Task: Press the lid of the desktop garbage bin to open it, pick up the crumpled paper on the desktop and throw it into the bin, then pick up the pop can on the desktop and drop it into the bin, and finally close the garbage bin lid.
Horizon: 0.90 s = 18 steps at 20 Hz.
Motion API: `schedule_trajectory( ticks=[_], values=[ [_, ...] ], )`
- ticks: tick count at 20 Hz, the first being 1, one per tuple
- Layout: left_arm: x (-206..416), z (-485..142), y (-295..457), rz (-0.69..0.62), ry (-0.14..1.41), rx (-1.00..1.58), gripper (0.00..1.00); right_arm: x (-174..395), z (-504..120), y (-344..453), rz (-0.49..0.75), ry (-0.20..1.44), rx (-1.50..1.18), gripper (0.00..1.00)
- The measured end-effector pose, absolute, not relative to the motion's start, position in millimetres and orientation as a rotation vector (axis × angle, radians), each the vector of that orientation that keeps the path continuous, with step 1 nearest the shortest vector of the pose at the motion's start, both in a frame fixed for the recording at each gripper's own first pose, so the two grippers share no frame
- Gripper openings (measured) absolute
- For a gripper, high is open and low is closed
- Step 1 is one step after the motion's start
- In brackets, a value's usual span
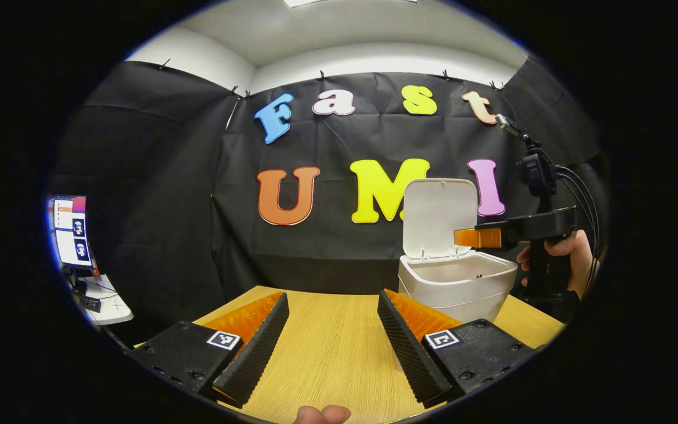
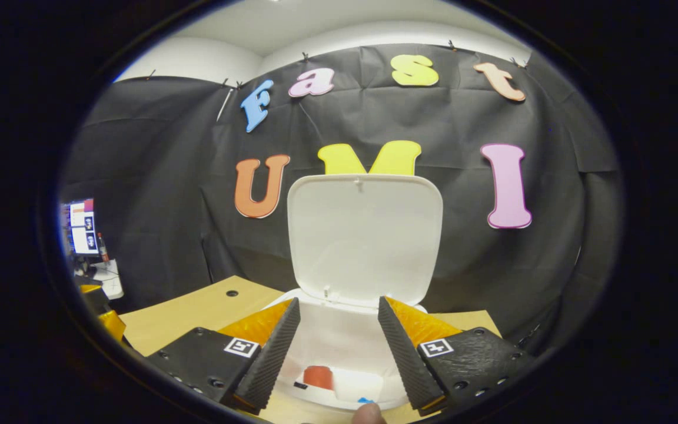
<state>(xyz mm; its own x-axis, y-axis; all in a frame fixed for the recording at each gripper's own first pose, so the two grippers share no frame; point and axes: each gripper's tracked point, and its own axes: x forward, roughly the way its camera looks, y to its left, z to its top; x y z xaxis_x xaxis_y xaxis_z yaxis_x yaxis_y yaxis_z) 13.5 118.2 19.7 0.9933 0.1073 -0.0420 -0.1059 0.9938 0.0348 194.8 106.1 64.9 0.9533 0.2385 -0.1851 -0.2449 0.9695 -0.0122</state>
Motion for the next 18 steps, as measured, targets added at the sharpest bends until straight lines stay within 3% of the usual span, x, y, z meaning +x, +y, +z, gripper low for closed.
schedule_trajectory(
  ticks=[5,18],
  values=[
    [14,16,117,0.096,0.047,0.028,0.98,189,97,101,0.203,0.123,-0.039,0.97],
    [14,7,123,0.060,0.059,0.011,0.98,231,199,91,0.096,0.056,-0.040,0.96]
  ],
)
